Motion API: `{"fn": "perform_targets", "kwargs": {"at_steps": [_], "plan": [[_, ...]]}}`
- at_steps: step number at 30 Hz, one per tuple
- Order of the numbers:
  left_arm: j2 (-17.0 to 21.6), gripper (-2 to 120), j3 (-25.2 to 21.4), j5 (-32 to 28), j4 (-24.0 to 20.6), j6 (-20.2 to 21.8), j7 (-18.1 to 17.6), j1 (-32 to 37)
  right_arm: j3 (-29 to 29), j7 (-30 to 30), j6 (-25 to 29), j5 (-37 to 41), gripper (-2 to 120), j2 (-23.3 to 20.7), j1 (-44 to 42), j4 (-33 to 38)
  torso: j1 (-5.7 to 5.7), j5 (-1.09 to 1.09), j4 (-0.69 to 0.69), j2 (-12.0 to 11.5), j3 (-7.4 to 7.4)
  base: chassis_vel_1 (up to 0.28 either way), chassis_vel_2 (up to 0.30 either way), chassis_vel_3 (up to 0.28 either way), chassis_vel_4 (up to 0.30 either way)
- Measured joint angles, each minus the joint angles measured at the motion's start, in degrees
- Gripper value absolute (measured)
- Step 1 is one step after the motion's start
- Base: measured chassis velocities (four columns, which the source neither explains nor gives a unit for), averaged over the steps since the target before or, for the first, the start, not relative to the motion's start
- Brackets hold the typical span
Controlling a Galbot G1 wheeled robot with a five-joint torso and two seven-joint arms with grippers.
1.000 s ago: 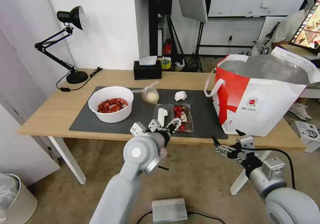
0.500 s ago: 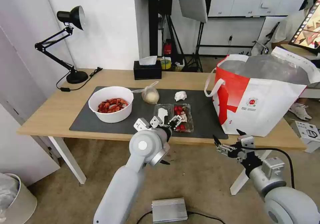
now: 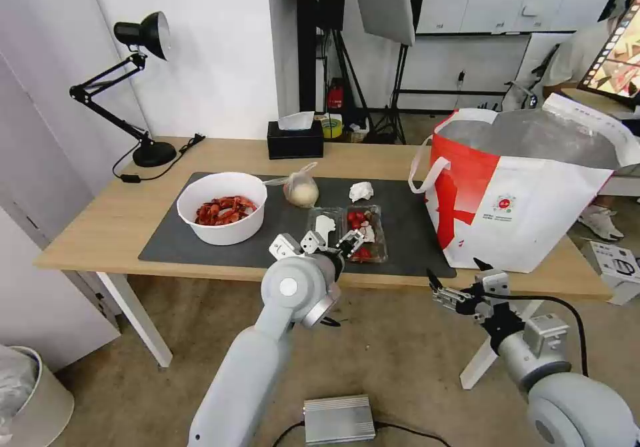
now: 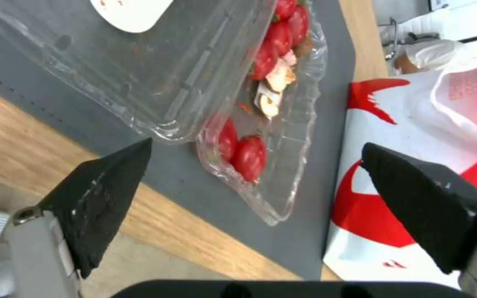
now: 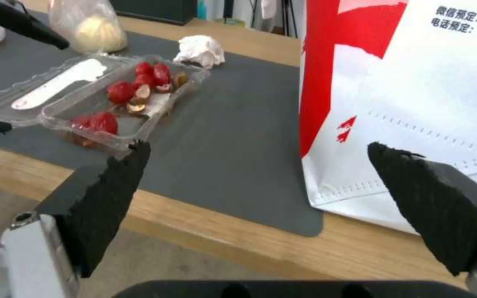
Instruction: Pick up the trash from the table and place it into the takeout bag.
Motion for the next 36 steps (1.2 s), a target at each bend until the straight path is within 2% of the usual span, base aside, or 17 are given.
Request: {"fn": "perform_targets", "kwargs": {"at_steps": [20, 36], "plan": [[0.1, 100, 0.3, -1.2, 0.2, 0.4, -1.5, -0.3, 0.3, 0.0, 0.0, 0.0, 100, 0.1, -0.5, 0.5, 0.0, 0.0, 0.0, 0.0, 0.0, 0.0, 0.0, 0.0, 0.0], [-1.0, 100, 0.4, -1.1, 3.1, 0.5, -2.2, -2.3, 0.0, 0.6, 0.1, 0.1, 100, 0.0, 0.1, -0.3, 0.0, 0.0, 0.0, 0.0, 0.0, 0.0, 0.0, 0.0, 0.0]]}}
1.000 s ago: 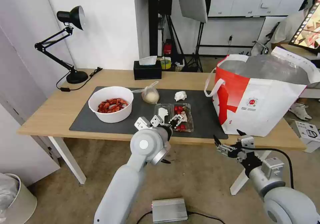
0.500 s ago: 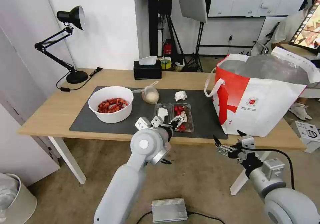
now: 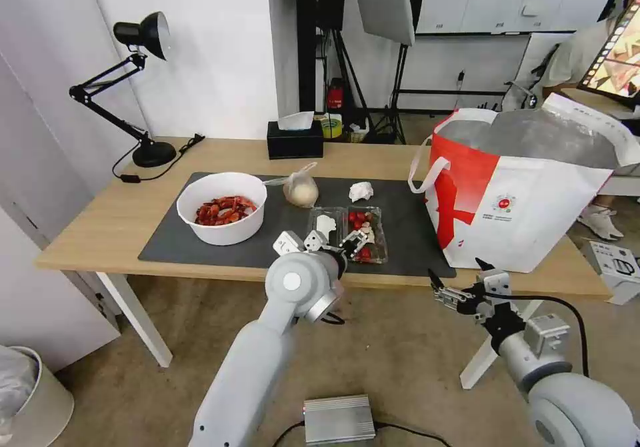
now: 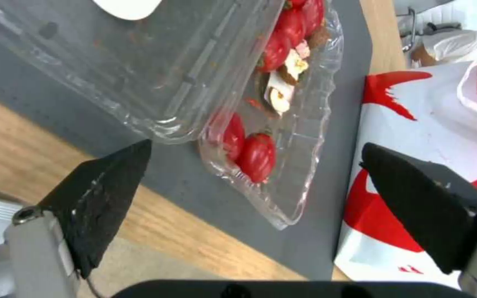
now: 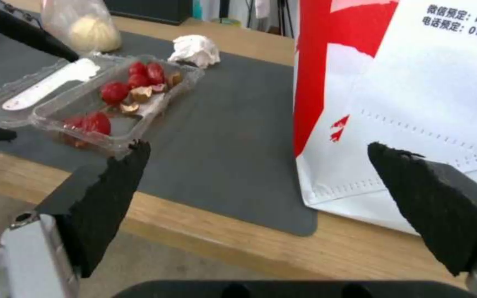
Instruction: Pick up the trash from the table and place it into the takeout bag.
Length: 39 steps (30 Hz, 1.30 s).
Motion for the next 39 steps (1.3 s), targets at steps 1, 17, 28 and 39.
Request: {"fn": "perform_targets", "kwargs": {"at_steps": [1, 17, 28, 39], "plan": [[0.0, 100, 0.0, 0.0, 0.0, 0.0, 0.0, 0.0, 0.0, 0.0, 0.0, 0.0, 100, 0.0, 0.0, 0.0, 0.0, 0.0, 0.0, 0.0, 0.0, 0.0, 0.0, 0.0, 0.0], [0.6, 100, -0.4, 0.4, 1.0, -0.2, -0.3, -0.6, -0.4, 0.0, 0.0, 0.3, 100, -0.2, 0.8, -0.6, 0.0, 0.0, 0.0, 0.0, 0.0, 0.0, 0.0, 0.0, 0.0], [0.5, 100, -0.6, 2.5, 0.2, -2.1, 1.5, 0.4, -0.5, -0.2, 0.1, -0.1, 100, 0.7, 0.5, -0.6, 0.0, 0.0, 0.0, 0.0, 0.0, 0.0, 0.0, 0.0, 0.0], [1.0, 100, -1.0, 4.2, -2.4, -4.2, 4.2, 1.6, -0.9, -0.5, 0.1, -1.2, 100, 1.4, 0.4, -0.6, 0.0, 0.0, 0.0, 0.0, 0.0, 0.0, 0.0, 0.0, 0.0]]}}
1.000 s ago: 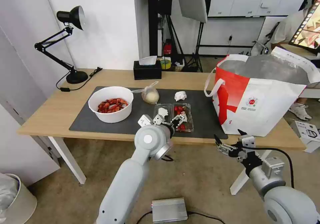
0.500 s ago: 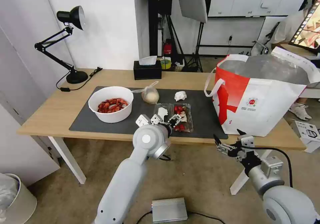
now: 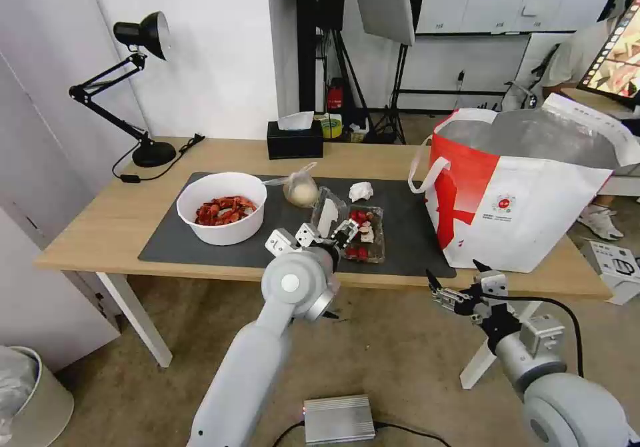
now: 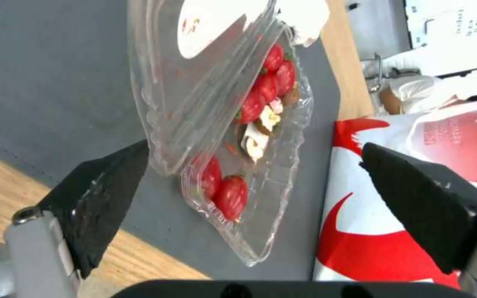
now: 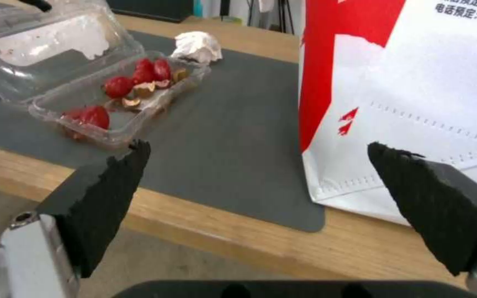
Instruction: Pick up the trash from the table and place it into the takeout bag.
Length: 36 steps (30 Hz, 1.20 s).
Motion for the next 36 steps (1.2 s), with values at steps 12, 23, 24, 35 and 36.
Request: {"fn": "perform_targets", "kwargs": {"at_steps": [12, 23, 24, 35, 36], "plan": [[0.6, 100, -0.5, 0.4, -1.0, -1.6, 3.6, -0.1, -0.1, -0.1, 0.1, -0.2, 100, 0.3, -0.1, 0.0, 0.0, 0.0, 0.0, 0.0, 0.0, 0.0, 0.0, 0.0, 0.0], [0.7, 100, -0.8, -0.3, -1.5, -2.7, 5.1, -1.5, 0.2, -0.1, 0.1, -0.2, 100, 0.1, -0.3, 0.3, 0.0, 0.0, 0.0, 0.0, 0.0, 0.0, 0.0, 0.0, 0.0], [0.7, 100, -0.8, -0.3, -1.5, -2.7, 5.1, -1.5, 0.2, -0.1, 0.1, -0.2, 100, 0.1, -0.3, 0.3, 0.0, 0.0, 0.0, 0.0, 0.0, 0.0, 0.0, 0.0, 0.0], [0.2, 100, -0.4, -2.7, -1.7, -3.0, 6.4, -2.5, 0.4, -0.1, 0.1, -0.1, 100, -0.6, -0.3, 0.4, 0.0, 0.0, 0.0, 0.0, 0.0, 0.0, 0.0, 0.0, 0.0], [0.2, 100, -0.4, -2.9, -1.8, -2.9, 6.4, -2.5, 0.4, -0.1, 0.1, -0.1, 100, -0.6, -0.3, 0.4, 0.0, 0.0, 0.0, 0.0, 0.0, 0.0, 0.0, 0.0, 0.0]]}}
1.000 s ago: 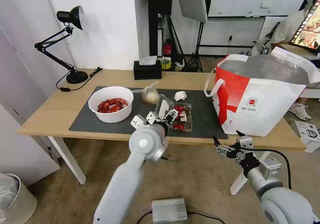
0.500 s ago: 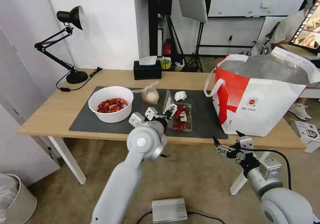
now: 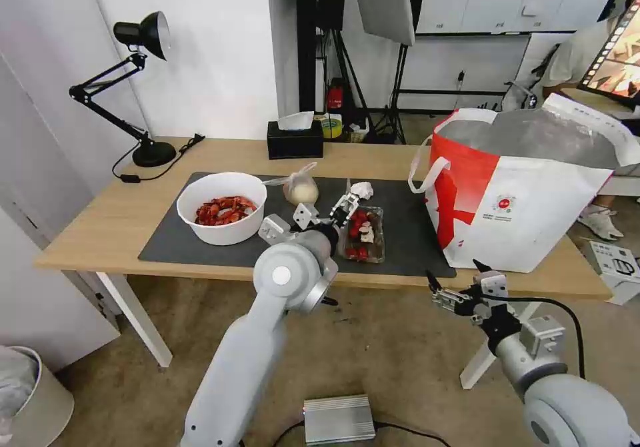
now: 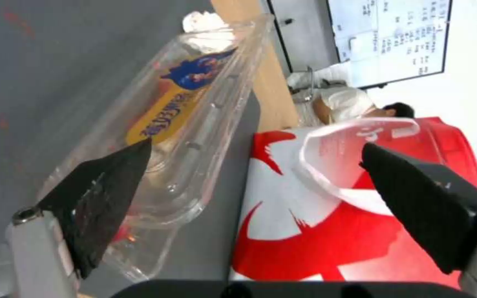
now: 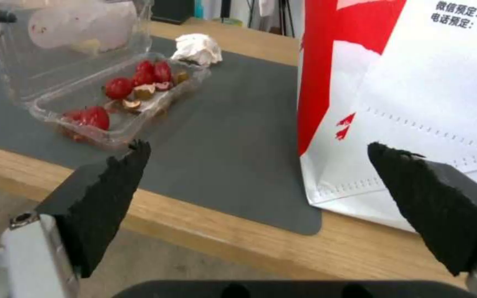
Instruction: Pick up the trash from the table and place it into the takeout bag.
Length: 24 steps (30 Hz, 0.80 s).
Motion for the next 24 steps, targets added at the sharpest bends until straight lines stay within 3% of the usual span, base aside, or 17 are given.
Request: {"fn": "perform_targets", "kwargs": {"at_steps": [18, 24], "plan": [[-0.1, 100, 2.3, -1.1, -0.1, 1.7, 0.9, -0.2, 0.3, 0.0, 0.2, 0.1, 100, 0.2, -0.1, 0.1, 0.0, 0.0, 0.0, 0.0, 0.0, 0.0, 0.0, 0.0, 0.0], [0.1, 100, 3.5, 2.4, 0.1, 4.0, 1.0, 0.2, 0.6, 0.0, 0.3, 0.1, 100, 0.3, -0.5, 0.4, 0.0, 0.0, 0.0, 0.0, 0.0, 0.0, 0.0, 0.0, 0.0]]}}
